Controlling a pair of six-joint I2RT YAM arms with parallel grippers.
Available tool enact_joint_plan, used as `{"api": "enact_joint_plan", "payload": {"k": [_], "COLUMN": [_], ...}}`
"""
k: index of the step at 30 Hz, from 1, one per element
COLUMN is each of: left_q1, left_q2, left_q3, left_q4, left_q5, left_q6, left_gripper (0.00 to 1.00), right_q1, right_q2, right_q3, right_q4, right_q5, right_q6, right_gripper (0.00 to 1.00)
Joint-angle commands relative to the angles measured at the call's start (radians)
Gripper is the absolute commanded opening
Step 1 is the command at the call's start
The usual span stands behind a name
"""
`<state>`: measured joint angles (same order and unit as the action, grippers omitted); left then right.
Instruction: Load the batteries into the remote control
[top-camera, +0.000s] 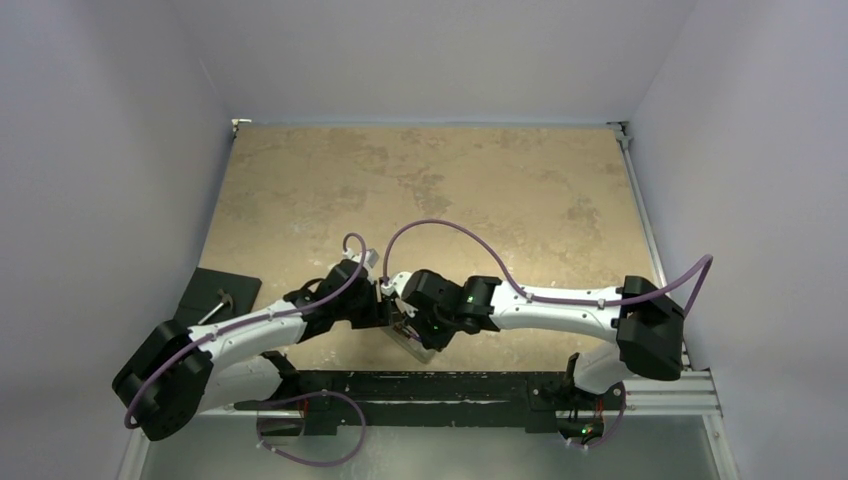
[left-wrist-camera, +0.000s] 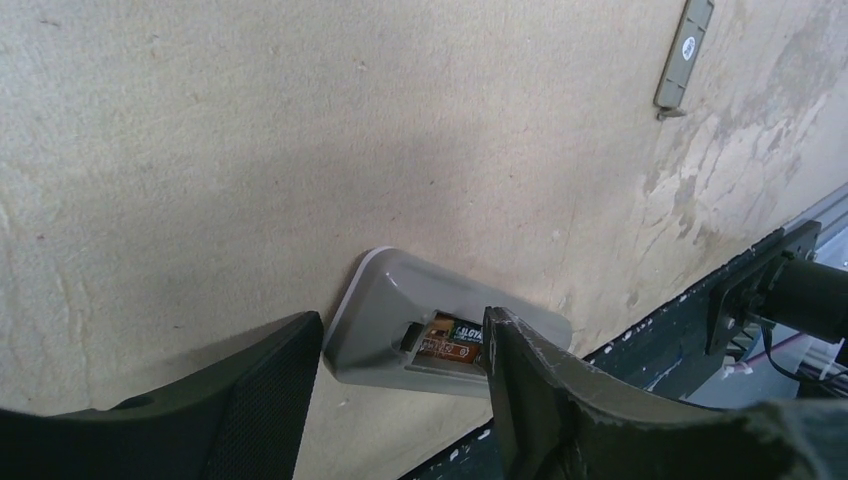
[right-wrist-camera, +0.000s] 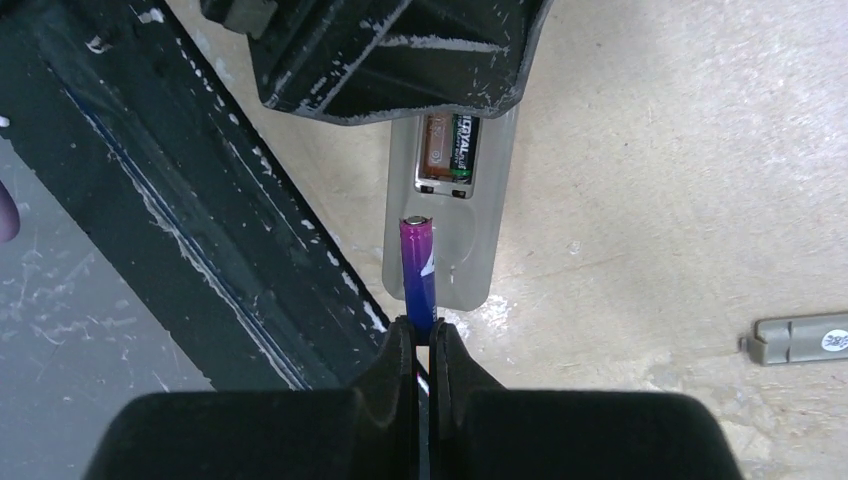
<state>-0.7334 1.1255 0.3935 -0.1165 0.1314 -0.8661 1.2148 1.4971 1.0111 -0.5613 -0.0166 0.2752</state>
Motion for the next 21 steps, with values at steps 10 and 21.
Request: {"api": "enact_joint_plan", "payload": {"k": [10, 21], "left_q1": [-0.016, -0.137], "left_q2": [-0.05, -0.104], "left_q3": [-0.108, -0.158], "left_q4": [0.089, 0.1], "left_q5": [0.117, 0.064], "left_q6": [-0.025, -0.123], "left_gripper": [0.57, 0.56], "right_q1": [0.015, 0.029], "right_q2": [-0.034, 0.006], "right_q3": [-0.01, 0.009], "right_q4": [-0.02, -0.066], "right_q5": [0.014, 0.021], "right_q6": [0.049, 0.033], "right_gripper": [0.0, 0.0]}}
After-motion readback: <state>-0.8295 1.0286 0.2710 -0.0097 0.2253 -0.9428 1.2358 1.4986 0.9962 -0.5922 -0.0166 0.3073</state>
